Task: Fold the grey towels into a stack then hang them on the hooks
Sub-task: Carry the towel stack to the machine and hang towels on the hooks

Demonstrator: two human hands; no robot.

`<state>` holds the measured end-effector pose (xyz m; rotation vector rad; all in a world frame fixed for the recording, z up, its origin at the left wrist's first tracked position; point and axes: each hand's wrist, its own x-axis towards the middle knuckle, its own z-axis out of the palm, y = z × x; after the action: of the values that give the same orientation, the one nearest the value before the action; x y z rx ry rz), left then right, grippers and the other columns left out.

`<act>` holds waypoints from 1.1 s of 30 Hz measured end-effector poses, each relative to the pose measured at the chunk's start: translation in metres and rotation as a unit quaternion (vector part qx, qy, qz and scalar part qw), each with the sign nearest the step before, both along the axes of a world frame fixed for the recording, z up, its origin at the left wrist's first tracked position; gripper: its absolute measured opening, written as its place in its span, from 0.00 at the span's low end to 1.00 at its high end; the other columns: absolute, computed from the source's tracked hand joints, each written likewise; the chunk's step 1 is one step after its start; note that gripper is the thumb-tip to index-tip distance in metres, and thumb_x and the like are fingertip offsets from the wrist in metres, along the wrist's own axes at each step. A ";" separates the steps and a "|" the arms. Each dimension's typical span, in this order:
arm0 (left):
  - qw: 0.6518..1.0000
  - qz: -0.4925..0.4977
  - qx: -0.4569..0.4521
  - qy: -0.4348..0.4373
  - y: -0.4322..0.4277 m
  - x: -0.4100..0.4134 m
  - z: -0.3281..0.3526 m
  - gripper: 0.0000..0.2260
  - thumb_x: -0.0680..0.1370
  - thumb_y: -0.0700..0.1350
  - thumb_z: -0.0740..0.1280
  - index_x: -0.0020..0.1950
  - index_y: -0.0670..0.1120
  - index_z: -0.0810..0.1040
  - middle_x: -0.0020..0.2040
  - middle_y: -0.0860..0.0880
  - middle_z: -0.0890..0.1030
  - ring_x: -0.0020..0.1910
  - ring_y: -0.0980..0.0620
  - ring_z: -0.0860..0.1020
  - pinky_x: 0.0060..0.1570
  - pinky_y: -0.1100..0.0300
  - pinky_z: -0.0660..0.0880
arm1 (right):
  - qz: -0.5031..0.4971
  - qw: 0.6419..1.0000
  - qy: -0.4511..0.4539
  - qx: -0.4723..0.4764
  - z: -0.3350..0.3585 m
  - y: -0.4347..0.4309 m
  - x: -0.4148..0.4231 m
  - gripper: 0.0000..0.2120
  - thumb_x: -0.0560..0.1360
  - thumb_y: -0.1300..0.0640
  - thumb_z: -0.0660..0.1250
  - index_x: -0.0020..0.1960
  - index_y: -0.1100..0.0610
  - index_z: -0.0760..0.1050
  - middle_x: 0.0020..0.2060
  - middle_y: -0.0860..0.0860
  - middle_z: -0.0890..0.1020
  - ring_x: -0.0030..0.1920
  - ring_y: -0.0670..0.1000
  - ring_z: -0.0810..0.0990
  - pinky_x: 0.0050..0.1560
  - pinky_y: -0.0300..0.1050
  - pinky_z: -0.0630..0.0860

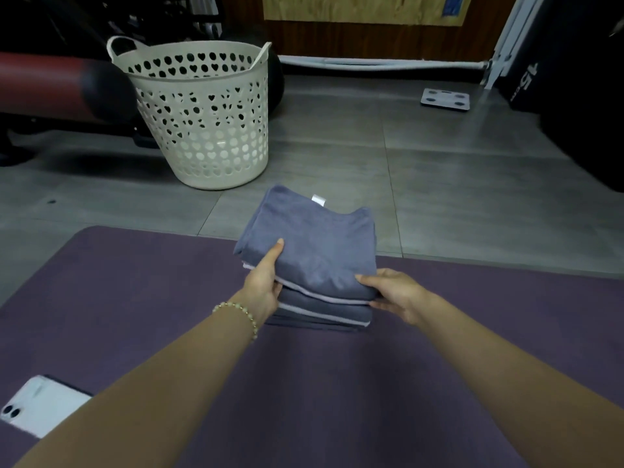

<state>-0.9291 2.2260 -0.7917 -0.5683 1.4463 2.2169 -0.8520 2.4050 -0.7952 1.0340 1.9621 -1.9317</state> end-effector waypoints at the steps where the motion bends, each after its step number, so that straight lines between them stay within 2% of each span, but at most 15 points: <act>1: 1.000 0.014 -0.021 0.017 0.002 -0.002 0.009 0.15 0.73 0.49 0.73 0.56 0.45 0.76 0.52 0.48 0.82 0.47 0.51 0.80 0.50 0.56 0.77 | 0.026 0.999 -0.016 0.014 0.011 0.001 0.005 0.10 0.77 0.53 0.67 0.55 0.57 0.71 0.54 0.52 0.77 0.48 0.48 0.75 0.47 0.40 0.74; 3: 0.994 0.015 -0.070 0.078 0.010 -0.002 0.039 0.15 0.71 0.49 0.75 0.54 0.44 0.79 0.53 0.47 0.83 0.50 0.49 0.82 0.53 0.52 0.78 | 0.068 0.995 -0.018 0.066 0.041 0.009 0.014 0.16 0.77 0.48 0.65 0.59 0.56 0.70 0.56 0.50 0.74 0.56 0.49 0.73 0.56 0.42 0.69; 5: 0.984 -0.017 -0.109 0.140 0.025 0.004 0.084 0.14 0.70 0.47 0.76 0.53 0.44 0.81 0.51 0.47 0.84 0.49 0.51 0.83 0.51 0.56 0.80 | 0.057 0.993 0.039 0.092 0.080 0.017 0.019 0.25 0.76 0.45 0.65 0.68 0.55 0.66 0.60 0.47 0.70 0.60 0.46 0.69 0.60 0.40 0.65; 7: 0.968 -0.046 -0.137 0.207 0.037 0.014 0.137 0.12 0.72 0.44 0.75 0.53 0.45 0.81 0.49 0.51 0.84 0.46 0.57 0.83 0.44 0.65 0.80 | 0.043 0.992 0.094 0.066 0.129 0.022 0.024 0.32 0.73 0.43 0.66 0.72 0.53 0.62 0.64 0.45 0.68 0.63 0.43 0.67 0.63 0.39 0.63; 9: 0.951 -0.085 -0.154 0.255 0.044 0.022 0.188 0.11 0.73 0.44 0.73 0.54 0.44 0.81 0.48 0.51 0.84 0.46 0.57 0.83 0.43 0.68 0.78 | 0.023 0.992 0.119 0.022 0.178 0.025 0.032 0.41 0.66 0.37 0.67 0.74 0.50 0.59 0.70 0.45 0.65 0.67 0.43 0.66 0.67 0.42 0.61; 10: 0.946 -0.111 -0.157 0.260 0.047 0.028 0.214 0.11 0.74 0.46 0.72 0.54 0.43 0.81 0.48 0.50 0.85 0.47 0.56 0.83 0.44 0.66 0.79 | 0.016 0.992 0.123 0.008 0.200 0.027 0.038 0.42 0.64 0.37 0.66 0.74 0.49 0.58 0.70 0.43 0.65 0.66 0.42 0.65 0.66 0.41 0.61; 13: 0.951 -0.179 -0.131 0.216 0.054 0.046 0.297 0.10 0.74 0.50 0.70 0.51 0.45 0.81 0.46 0.49 0.85 0.45 0.54 0.84 0.41 0.64 0.79 | 0.007 0.991 0.136 0.001 0.269 0.035 0.062 0.38 0.69 0.42 0.67 0.74 0.47 0.55 0.60 0.35 0.68 0.57 0.35 0.69 0.57 0.33 0.64; 15: 0.947 -0.232 -0.099 0.197 0.063 0.057 0.358 0.11 0.75 0.51 0.68 0.51 0.45 0.81 0.46 0.49 0.86 0.44 0.54 0.84 0.41 0.64 0.80 | -0.005 0.990 0.137 0.019 0.321 0.048 0.078 0.45 0.65 0.39 0.67 0.76 0.49 0.53 0.63 0.38 0.68 0.56 0.35 0.70 0.56 0.32 0.65; 18: 0.929 -0.316 -0.060 0.183 0.078 0.069 0.460 0.17 0.75 0.56 0.65 0.53 0.44 0.82 0.49 0.47 0.85 0.49 0.51 0.83 0.51 0.59 0.79 | -0.026 0.989 0.147 0.014 0.420 0.071 0.099 0.50 0.60 0.35 0.67 0.76 0.47 0.51 0.63 0.39 0.71 0.53 0.34 0.75 0.50 0.27 0.70; 20: 0.917 -0.359 -0.040 0.169 0.091 0.074 0.530 0.23 0.72 0.60 0.65 0.56 0.44 0.81 0.52 0.44 0.84 0.53 0.48 0.82 0.57 0.54 0.77 | -0.030 0.988 0.149 -0.042 0.489 0.087 0.113 0.52 0.55 0.29 0.72 0.73 0.45 0.59 0.62 0.41 0.77 0.54 0.37 0.79 0.49 0.31 0.75; 22: 0.907 -0.385 -0.028 0.167 0.105 0.080 0.598 0.27 0.70 0.62 0.65 0.58 0.42 0.80 0.54 0.43 0.83 0.55 0.46 0.81 0.59 0.52 0.76 | -0.038 0.985 0.140 -0.089 0.558 0.096 0.130 0.50 0.55 0.27 0.72 0.70 0.47 0.66 0.61 0.45 0.80 0.59 0.44 0.79 0.52 0.38 0.77; 23: 0.907 -0.386 -0.022 0.169 0.113 0.082 0.631 0.27 0.70 0.62 0.66 0.58 0.42 0.80 0.54 0.43 0.83 0.55 0.45 0.81 0.59 0.52 0.76 | -0.045 0.984 0.140 -0.095 0.590 0.101 0.137 0.46 0.57 0.28 0.71 0.70 0.48 0.67 0.59 0.46 0.81 0.59 0.45 0.80 0.50 0.38 0.78; 28: 0.912 -0.371 -0.016 0.173 0.146 0.088 0.764 0.24 0.73 0.60 0.66 0.56 0.41 0.81 0.50 0.43 0.84 0.50 0.47 0.83 0.45 0.61 0.80 | -0.100 0.978 0.175 -0.058 0.730 0.118 0.167 0.38 0.61 0.34 0.73 0.66 0.47 0.69 0.53 0.47 0.84 0.52 0.48 0.83 0.42 0.40 0.80; 30: 0.916 -0.365 -0.014 0.168 0.160 0.089 0.798 0.27 0.68 0.63 0.68 0.56 0.44 0.81 0.49 0.45 0.85 0.49 0.50 0.83 0.45 0.60 0.79 | -0.116 0.974 0.190 -0.050 0.770 0.129 0.179 0.35 0.62 0.36 0.72 0.65 0.47 0.70 0.52 0.46 0.84 0.51 0.47 0.83 0.42 0.39 0.80; 33: 0.917 -0.366 0.012 0.160 0.188 0.088 0.833 0.33 0.63 0.67 0.69 0.59 0.46 0.80 0.53 0.47 0.84 0.52 0.50 0.82 0.52 0.57 0.76 | -0.121 0.971 0.199 -0.050 0.807 0.148 0.194 0.26 0.71 0.41 0.66 0.66 0.49 0.72 0.55 0.47 0.83 0.54 0.47 0.82 0.44 0.38 0.80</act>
<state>-0.8412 2.4138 0.0412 0.3370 1.4559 1.7479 -0.6583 2.5532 0.0116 0.9540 1.9749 -2.5114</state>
